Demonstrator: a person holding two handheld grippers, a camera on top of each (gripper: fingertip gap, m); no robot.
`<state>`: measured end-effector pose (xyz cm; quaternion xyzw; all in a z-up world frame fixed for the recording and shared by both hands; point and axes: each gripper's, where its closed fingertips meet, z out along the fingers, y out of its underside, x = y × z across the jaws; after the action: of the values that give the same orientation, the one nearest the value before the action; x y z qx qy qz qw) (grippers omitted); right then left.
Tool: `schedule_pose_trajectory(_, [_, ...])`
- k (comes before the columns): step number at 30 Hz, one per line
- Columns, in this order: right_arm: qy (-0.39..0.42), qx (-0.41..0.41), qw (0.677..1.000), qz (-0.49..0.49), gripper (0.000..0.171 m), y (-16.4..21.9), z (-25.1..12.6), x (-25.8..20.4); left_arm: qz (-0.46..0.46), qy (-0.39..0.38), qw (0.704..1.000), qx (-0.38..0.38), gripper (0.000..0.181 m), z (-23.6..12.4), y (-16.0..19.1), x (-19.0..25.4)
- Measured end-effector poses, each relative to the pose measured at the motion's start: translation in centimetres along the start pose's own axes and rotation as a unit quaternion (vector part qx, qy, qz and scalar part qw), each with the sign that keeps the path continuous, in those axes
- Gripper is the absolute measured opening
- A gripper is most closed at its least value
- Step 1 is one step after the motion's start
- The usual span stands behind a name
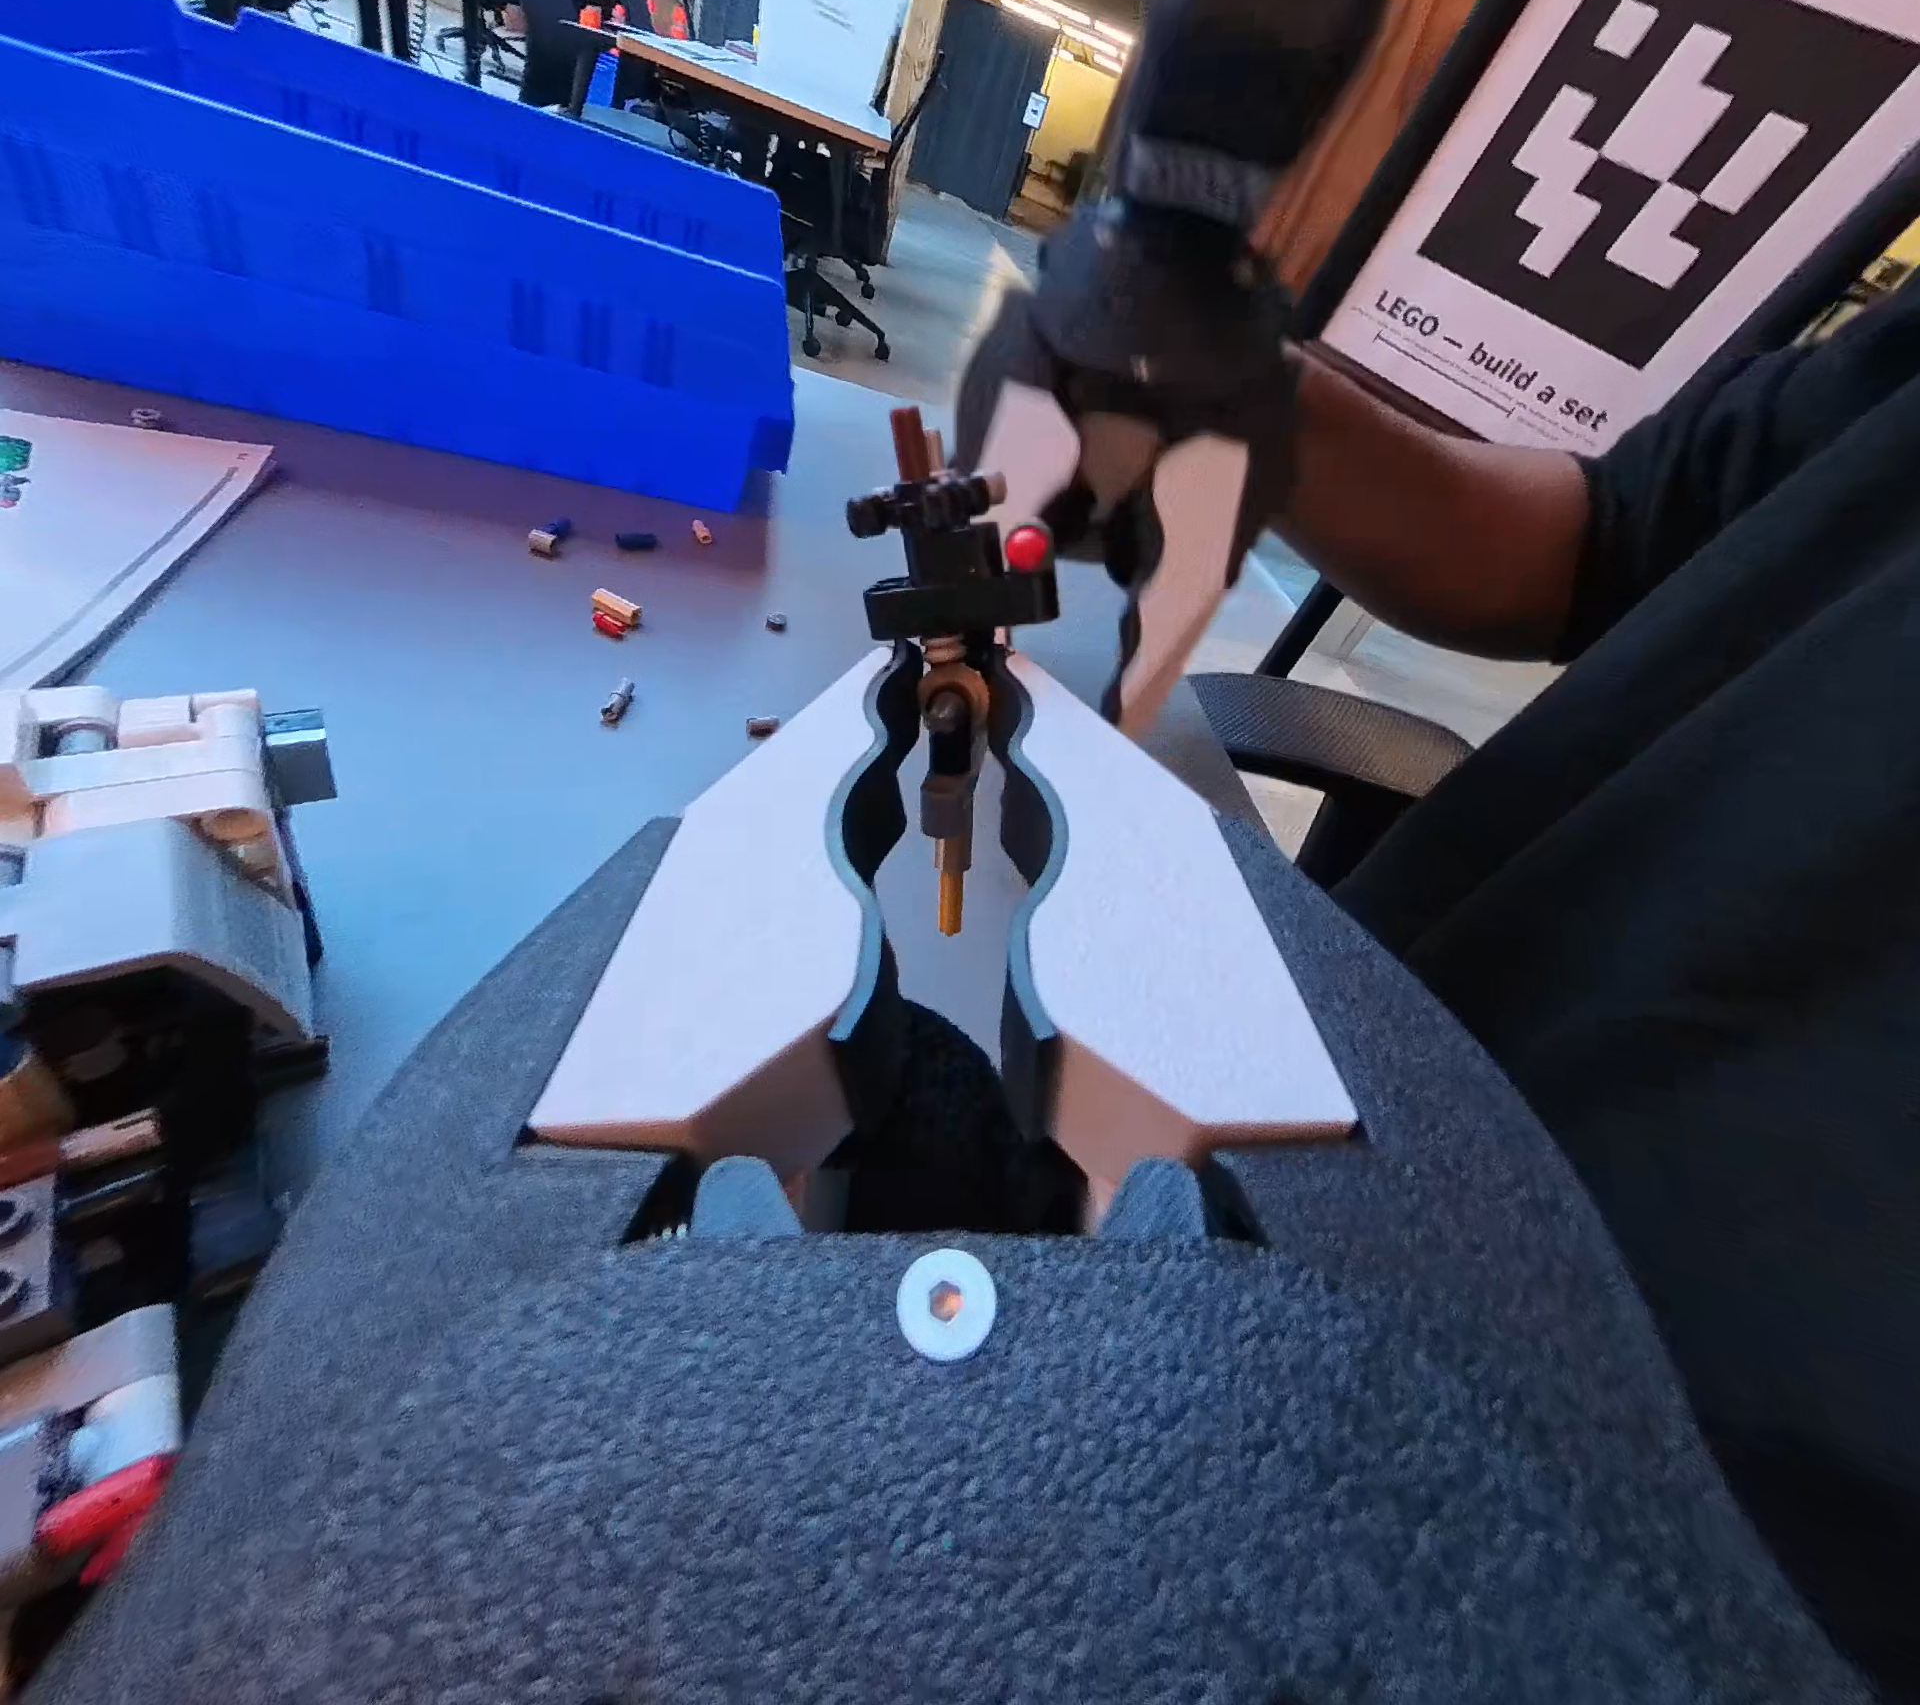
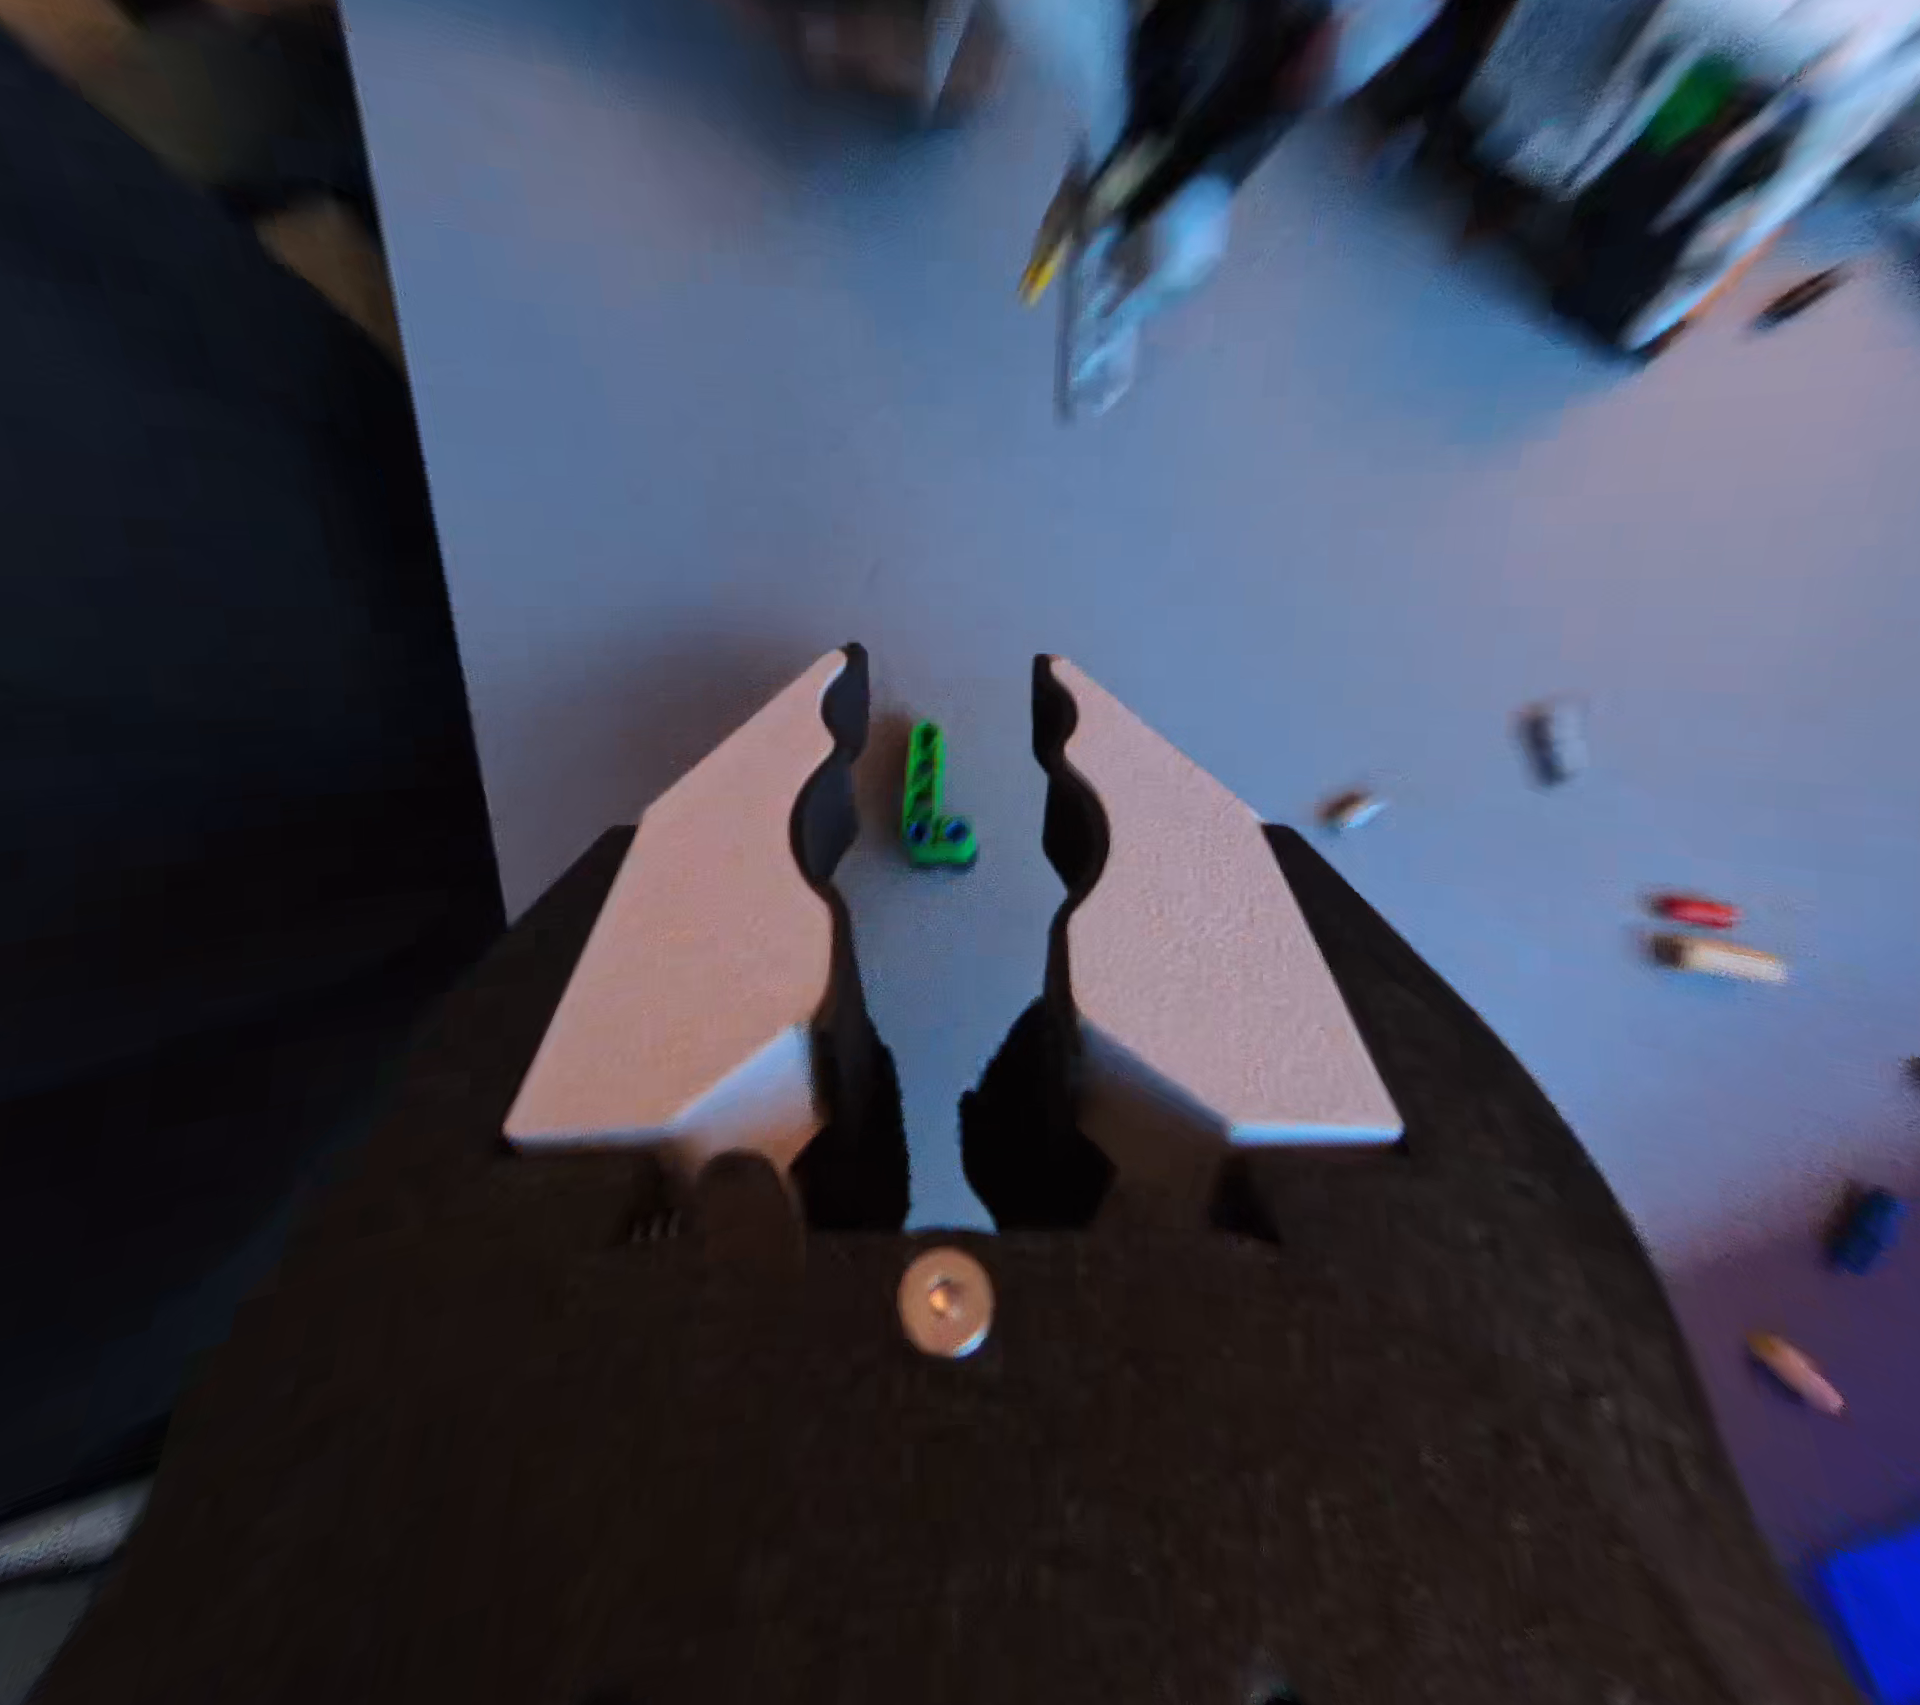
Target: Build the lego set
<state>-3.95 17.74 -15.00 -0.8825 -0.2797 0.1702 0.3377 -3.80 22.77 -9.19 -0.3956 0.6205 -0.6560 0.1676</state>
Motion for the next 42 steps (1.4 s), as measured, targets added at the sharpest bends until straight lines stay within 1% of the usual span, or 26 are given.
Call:
schedule_pose_trajectory(1, [0.009, 0.051, 0.999, 0.012, 0.031, -1.8, -1.2, 0.7, 0.007, 0.002, 1.000, -0.006, 0.010, 0.1, 0.2, 0.2])
schedule_pose_trajectory(3, [0.020, 0.156, 0.986, 0.045, 0.032, -5.5, -3.8, 2.0, 0.024, 0.002, 1.000, -0.020, 0.010, 0.4, 0.6, 0.5])
schedule_pose_trajectory(4, [0.007, 0.186, 0.981, 0.056, 0.033, -6.6, -4.4, 2.0, 0.032, 0.005, 0.999, -0.028, 0.010, 0.5, 0.8, 0.8])
schedule_pose_trajectory(5, [0.002, 0.195, 0.979, 0.058, 0.033, -7.0, -4.5, 2.0, 0.040, 0.007, 0.999, -0.034, 0.010, 0.6, 1.0, 1.0])
schedule_pose_trajectory(9, [-0.021, 0.200, 0.978, 0.058, 0.028, -7.5, -3.4, 1.1, 0.064, 0.011, 0.996, -0.060, 0.010, 1.1, 1.9, 1.6])
schedule_pose_trajectory(10, [-0.011, 0.194, 0.979, 0.057, 0.023, -7.3, -3.2, 1.3, 0.068, 0.012, 0.995, -0.067, 0.010, 1.1, 2.1, 1.7])
schedule_pose_trajectory(11, [0.001, 0.198, 0.979, 0.049, 0.015, -7.3, -3.2, 1.4, 0.071, 0.012, 0.995, -0.070, 0.010, 1.1, 2.2, 1.8])
schedule_pose_trajectory(14, [0.012, 0.202, 0.978, 0.052, 0.005, -6.7, -3.6, 1.5, 0.074, 0.018, 0.995, -0.065, 0.010, 1.3, 2.1, 2.2])
schedule_pose_trajectory(18, [0.013, 0.231, 0.970, 0.073, 0.006, -6.3, -4.0, 1.0, 0.067, 0.025, 0.995, -0.069, 0.010, 1.6, 2.3, 2.7])
schedule_pose_trajectory(21, [0.007, 0.229, 0.970, 0.084, 0.008, -5.8, -4.0, 0.8, 0.078, 0.029, 0.994, -0.076, 0.010, 1.7, 2.5, 2.9])
schedule_pose_trajectory(25, [0.010, 0.229, 0.971, 0.068, 0.003, -6.0, -4.0, 0.7, 0.091, 0.026, 0.993, -0.078, 0.010, 1.9, 2.6, 3.1])
schedule_pose_trajectory(28, [0.020, 0.277, 0.958, 0.072, 0.003, -7.2, -5.1, 1.0, 0.064, 0.028, 0.997, -0.032, 0.011, 1.4, 1.1, 2.9])
schedule_pose_trajectory(29, [0.024, 0.296, 0.952, 0.076, 0.002, -7.7, -5.6, 1.2, 0.053, 0.031, 0.998, -0.011, 0.014, 1.1, 0.4, 2.8])
schedule_pose_trajectory(33, [0.024, 0.358, 0.928, 0.098, 0.002, -9.2, -7.2, 1.8, 0.007, 0.035, 0.997, 0.069, 0.041, -0.4, -2.3, 1.9])
schedule_pose_trajectory(35, [0.009, 0.396, 0.911, 0.114, 0.002, -10.2, -8.3, 1.8, -0.012, 0.034, 0.994, 0.099, 0.050, -1.0, -3.2, 1.5])
schedule_pose_trajectory(37, [0.005, 0.429, 0.895, 0.122, 0.002, -11.5, -9.3, 1.8, -0.044, 0.055, 0.989, 0.131, 0.062, -1.4, -3.9, 1.6])
schedule_pose_trajectory(38, [0.010, 0.445, 0.886, 0.127, 0.002, -12.2, -9.8, 1.9, -0.066, 0.068, 0.984, 0.148, 0.072, -1.5, -4.3, 1.7])
schedule_pose_trajectory(41, [0.004, 0.510, 0.847, 0.151, 0.003, -14.4, -11.0, 2.2, -0.128, 0.101, 0.965, 0.206, 0.076, -1.8, -5.6, 1.8])
schedule_pose_trajectory(42, [0.008, 0.522, 0.839, 0.156, 0.003, -14.9, -10.9, 2.4, -0.140, 0.107, 0.959, 0.223, 0.076, -2.0, -6.1, 1.8])
